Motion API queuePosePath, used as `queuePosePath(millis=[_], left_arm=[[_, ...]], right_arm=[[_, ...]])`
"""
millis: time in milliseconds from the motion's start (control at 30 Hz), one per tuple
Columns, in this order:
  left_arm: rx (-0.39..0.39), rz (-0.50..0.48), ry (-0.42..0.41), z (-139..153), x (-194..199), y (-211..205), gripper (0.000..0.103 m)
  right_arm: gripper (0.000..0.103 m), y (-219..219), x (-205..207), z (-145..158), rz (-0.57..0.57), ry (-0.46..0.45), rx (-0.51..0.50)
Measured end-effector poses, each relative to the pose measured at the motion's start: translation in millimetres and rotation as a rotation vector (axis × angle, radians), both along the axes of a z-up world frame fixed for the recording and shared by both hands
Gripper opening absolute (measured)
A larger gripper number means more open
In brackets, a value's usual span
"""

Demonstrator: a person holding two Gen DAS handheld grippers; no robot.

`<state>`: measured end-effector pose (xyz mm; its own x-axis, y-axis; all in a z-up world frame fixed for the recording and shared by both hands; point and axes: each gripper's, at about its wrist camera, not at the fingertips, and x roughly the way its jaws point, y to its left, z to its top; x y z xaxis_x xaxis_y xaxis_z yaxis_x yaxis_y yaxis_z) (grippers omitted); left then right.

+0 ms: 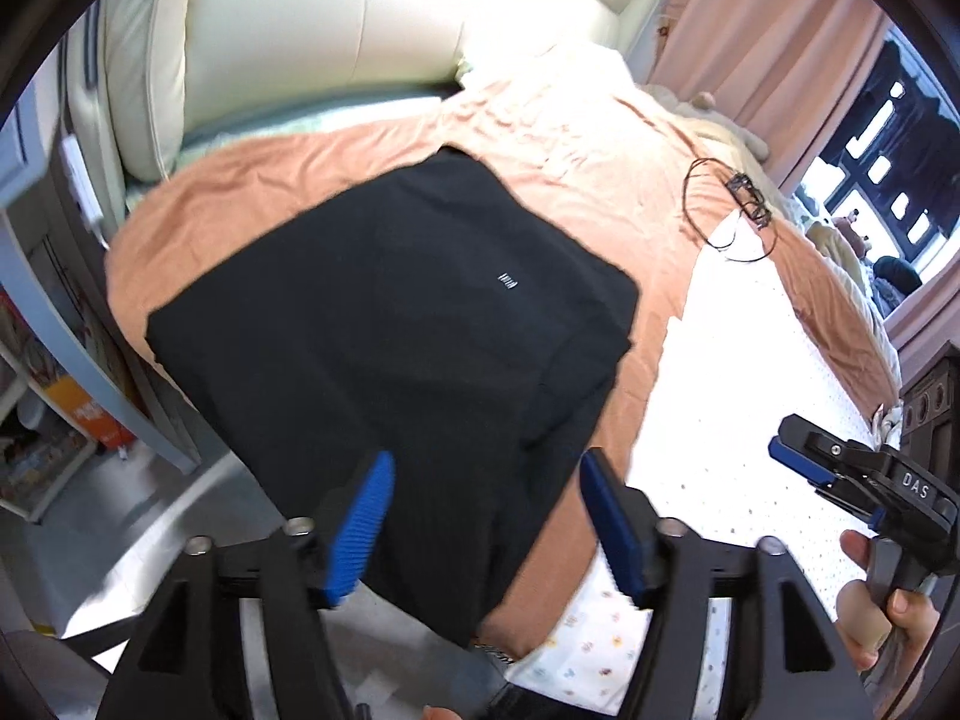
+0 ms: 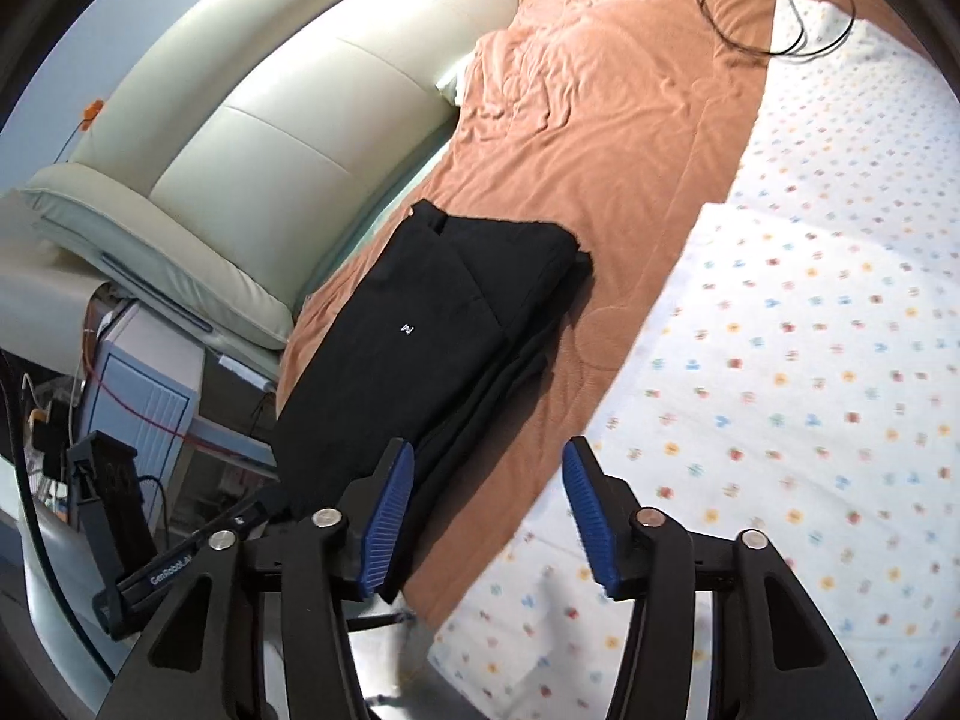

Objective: Fold large clothes

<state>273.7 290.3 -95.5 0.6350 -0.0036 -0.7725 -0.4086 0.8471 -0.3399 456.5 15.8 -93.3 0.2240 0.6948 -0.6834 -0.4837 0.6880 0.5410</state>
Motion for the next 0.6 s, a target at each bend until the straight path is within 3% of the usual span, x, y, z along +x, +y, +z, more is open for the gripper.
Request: queuePosePath(millis=[67,100,133,300,600], left_arm=[[0.004,0.004,-0.024,10,-6,-9,0.087],[0.009,0.006,-0.040,15,-11,-15,0.090],[0.016,0.004,-0.053,20,-14,-20,0.094],[0.050,-0.012,-0.084,39,-30,-45,0.103],[0.082,-0.052,-0.131,67,-52,-93,0.103]], right_arm=[[0.083,-17,-5,9,-0.019,-0.021,-0.011],[0.097,-27,-8,15,-0.035,-0.029,-0.012],[0.103,-38,-10,20,-0.049,-0.031,0.001],[0.103,-85,-23,39,-0.094,-0.062,0.009],[0.103,-163,-58,69,-0.147,-0.149,-0.025]])
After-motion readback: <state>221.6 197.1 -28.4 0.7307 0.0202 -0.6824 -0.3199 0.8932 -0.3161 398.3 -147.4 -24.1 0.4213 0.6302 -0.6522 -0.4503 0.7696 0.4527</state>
